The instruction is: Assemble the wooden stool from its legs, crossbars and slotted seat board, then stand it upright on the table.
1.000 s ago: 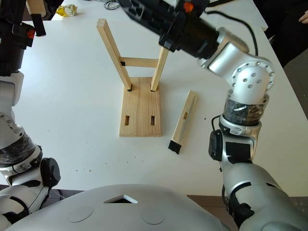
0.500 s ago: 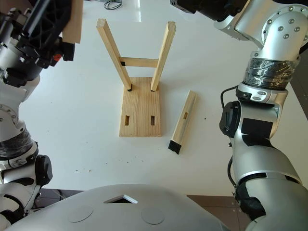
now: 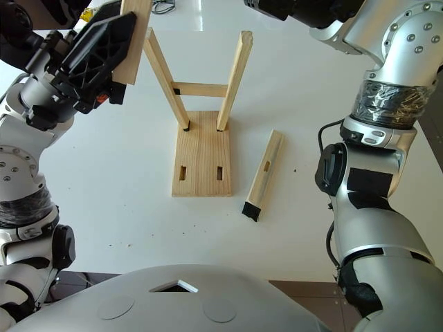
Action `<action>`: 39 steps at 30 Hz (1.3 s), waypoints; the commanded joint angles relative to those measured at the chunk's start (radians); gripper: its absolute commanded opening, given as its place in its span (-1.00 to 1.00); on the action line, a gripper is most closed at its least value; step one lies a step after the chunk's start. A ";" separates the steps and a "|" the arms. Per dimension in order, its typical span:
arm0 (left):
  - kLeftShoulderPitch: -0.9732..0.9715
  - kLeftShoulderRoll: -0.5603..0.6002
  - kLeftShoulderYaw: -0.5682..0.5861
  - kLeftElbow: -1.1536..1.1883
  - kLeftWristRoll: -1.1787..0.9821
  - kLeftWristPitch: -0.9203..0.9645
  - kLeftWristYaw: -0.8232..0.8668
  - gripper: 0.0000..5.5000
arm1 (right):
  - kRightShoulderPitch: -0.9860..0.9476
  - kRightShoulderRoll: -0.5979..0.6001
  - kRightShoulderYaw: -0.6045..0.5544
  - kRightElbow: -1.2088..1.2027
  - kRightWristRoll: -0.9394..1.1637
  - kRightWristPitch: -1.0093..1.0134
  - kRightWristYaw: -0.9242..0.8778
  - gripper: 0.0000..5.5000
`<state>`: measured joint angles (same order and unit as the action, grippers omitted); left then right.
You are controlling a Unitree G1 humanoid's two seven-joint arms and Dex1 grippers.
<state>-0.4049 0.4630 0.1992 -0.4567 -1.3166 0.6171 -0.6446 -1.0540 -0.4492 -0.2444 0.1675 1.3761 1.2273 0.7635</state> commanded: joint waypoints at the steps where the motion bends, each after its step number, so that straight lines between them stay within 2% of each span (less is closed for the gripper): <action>1: 0.007 0.002 -0.021 -0.014 0.020 0.009 -0.019 -0.27 | -0.051 0.009 -0.013 -0.007 0.027 0.016 -0.002 0.33; 15: 0.034 0.013 -0.033 -0.011 0.048 0.015 -0.043 -0.27 | -0.067 0.042 -0.018 -0.016 0.051 0.011 -0.041 0.33; 23: 0.049 0.039 -0.016 0.015 0.090 0.007 -0.075 -0.27 | -0.053 0.035 -0.027 -0.023 0.022 -0.012 -0.035 -0.14; 32: 0.030 0.080 -0.015 0.052 0.137 0.005 -0.132 -0.27 | -0.017 0.025 -0.039 -0.058 0.028 0.013 -0.053 -0.17; 39: 0.004 0.076 -0.009 0.082 0.133 0.021 -0.116 -0.27 | 0.009 0.025 -0.030 -0.091 -0.011 -0.025 -0.040 -0.17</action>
<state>-0.3923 0.5220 0.1685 -0.4110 -1.2013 0.6246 -0.7866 -1.0526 -0.4048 -0.2630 0.0951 1.3689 1.2157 0.6991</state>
